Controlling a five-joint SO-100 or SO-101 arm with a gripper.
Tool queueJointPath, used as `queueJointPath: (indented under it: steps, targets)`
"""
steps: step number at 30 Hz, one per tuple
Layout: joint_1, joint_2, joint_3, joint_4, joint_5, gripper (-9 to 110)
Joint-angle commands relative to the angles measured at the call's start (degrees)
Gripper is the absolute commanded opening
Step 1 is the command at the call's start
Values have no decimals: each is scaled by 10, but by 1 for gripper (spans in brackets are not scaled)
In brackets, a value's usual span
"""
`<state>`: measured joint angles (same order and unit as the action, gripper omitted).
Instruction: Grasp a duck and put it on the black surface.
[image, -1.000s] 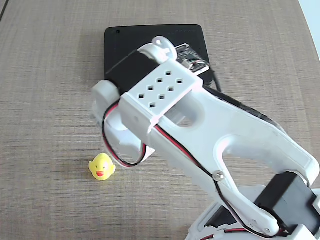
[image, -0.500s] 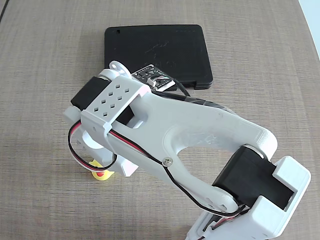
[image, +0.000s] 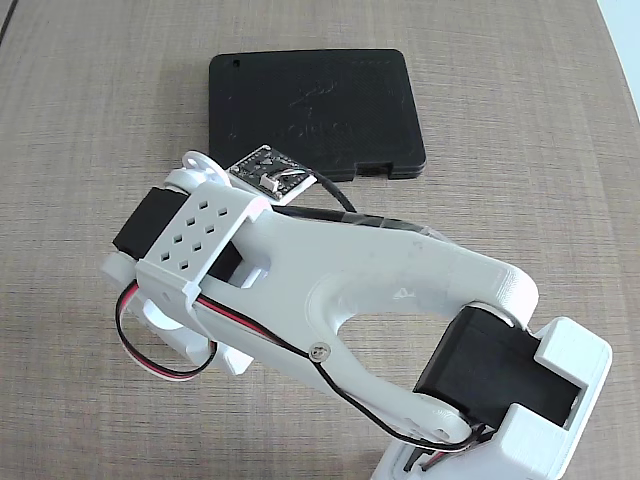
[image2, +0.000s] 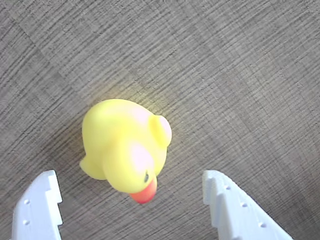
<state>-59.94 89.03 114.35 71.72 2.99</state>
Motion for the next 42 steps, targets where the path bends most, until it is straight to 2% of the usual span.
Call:
queueJointPath:
  steps: [1,10,18,24,32,39,42]
  targets:
    - [-5,3,-26,-23,4,29]
    - [-4,1,-17,-43,5,27]
    - [-4,1,-16,-44,2,13]
    - [-2,1,-16,-44,0,7]
    - [34,2,-16,-46,-1,8]
    - [28,3,11,-104,-2,8]
    - [28,4,36,-115,-2,12]
